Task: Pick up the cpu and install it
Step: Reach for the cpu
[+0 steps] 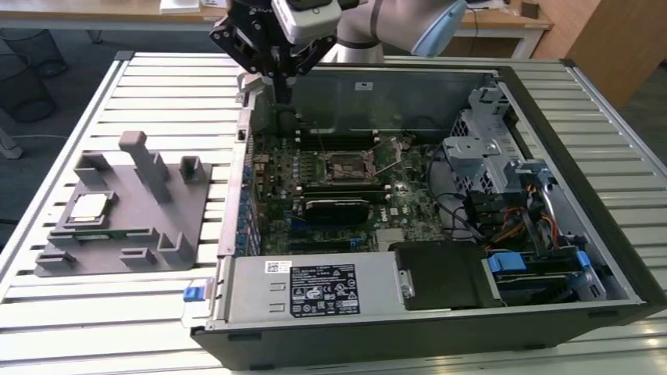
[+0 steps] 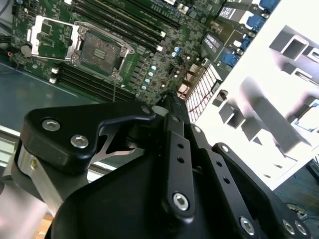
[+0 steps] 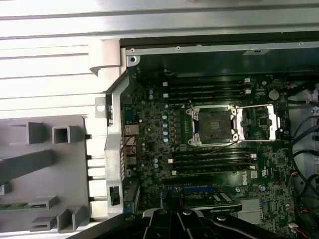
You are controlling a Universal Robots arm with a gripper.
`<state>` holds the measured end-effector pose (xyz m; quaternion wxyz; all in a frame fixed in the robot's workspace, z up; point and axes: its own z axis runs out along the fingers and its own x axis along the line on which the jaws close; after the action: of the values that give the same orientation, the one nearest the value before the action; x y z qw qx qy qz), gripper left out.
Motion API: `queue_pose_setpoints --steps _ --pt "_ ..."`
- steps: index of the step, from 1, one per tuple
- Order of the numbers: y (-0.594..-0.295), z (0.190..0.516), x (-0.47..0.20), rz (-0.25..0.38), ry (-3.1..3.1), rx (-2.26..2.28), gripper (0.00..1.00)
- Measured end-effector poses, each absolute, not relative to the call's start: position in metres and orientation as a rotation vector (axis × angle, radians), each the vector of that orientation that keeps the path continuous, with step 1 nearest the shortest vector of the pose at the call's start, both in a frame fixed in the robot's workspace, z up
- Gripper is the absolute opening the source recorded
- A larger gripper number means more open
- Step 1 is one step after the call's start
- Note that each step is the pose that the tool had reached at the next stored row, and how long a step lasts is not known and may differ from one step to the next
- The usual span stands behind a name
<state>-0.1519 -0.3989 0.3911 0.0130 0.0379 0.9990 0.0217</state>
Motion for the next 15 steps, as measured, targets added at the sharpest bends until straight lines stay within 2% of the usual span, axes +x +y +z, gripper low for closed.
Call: queue_pose_setpoints --steps 15 --pt "-0.399 0.39 -0.166 0.068 3.113 0.118 0.11"
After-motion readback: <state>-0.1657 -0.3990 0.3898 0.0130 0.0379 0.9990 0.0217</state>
